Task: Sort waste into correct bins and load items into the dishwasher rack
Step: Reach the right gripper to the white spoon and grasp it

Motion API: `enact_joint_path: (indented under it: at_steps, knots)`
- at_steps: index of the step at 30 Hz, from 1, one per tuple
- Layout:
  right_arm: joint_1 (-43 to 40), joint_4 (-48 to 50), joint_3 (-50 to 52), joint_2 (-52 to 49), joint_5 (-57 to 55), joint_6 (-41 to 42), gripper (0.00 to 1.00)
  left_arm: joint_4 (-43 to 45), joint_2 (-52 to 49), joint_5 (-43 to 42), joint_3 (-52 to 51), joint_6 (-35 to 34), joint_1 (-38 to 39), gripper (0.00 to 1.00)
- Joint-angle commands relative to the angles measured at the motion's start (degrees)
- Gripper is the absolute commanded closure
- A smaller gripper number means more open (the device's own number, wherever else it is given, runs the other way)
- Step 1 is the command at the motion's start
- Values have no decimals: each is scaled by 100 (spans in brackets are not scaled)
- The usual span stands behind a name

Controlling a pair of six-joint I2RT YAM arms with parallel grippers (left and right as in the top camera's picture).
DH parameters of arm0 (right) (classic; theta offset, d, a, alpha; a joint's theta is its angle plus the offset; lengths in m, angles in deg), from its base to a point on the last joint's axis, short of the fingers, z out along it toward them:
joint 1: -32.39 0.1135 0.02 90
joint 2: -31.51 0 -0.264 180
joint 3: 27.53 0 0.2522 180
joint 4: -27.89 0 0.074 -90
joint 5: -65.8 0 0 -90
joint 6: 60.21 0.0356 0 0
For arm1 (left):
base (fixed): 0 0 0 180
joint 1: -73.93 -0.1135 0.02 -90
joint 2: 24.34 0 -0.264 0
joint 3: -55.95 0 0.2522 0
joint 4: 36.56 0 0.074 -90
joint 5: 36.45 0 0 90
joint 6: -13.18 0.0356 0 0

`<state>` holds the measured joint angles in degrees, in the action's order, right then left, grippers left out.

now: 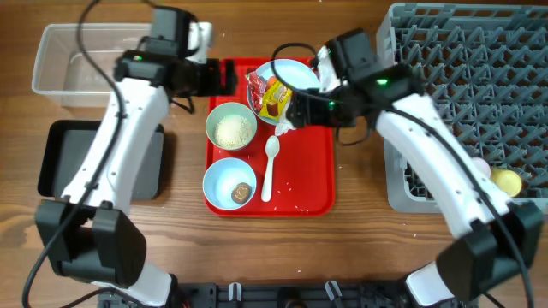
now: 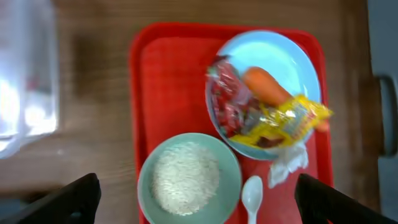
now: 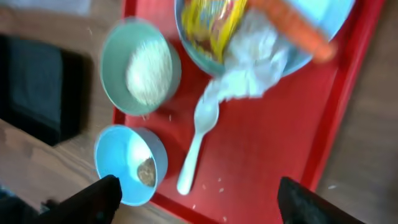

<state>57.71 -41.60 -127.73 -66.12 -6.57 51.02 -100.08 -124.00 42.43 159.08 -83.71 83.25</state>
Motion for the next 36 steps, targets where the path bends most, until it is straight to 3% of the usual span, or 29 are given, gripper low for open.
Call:
enact_joint_path:
  at_steps: [1, 8, 17, 26, 32, 36]
  knots:
    - [553, 4, 114, -557, 157, 240, 23, -146, 66, -61, 24, -1047, -673, 0]
    - [1447, 15, 72, -2114, -74, 905, 33, -391, 66, -57, 22, -1025, -896, 0]
    - [1322, 0, 7, -2208, -125, 1335, 35, -479, 63, -55, 22, -1005, -896, 0]
    - [1172, 564, 2, -2479, 98, 1641, 49, -479, 63, -55, 22, -1005, -896, 0]
    - [1054, 901, 2, -2697, 260, 1790, 63, -503, 63, 63, 22, -997, -896, 0]
    - [1043, 898, 2, -2732, 238, 1797, 78, -544, 63, 74, 22, -986, -896, 0]
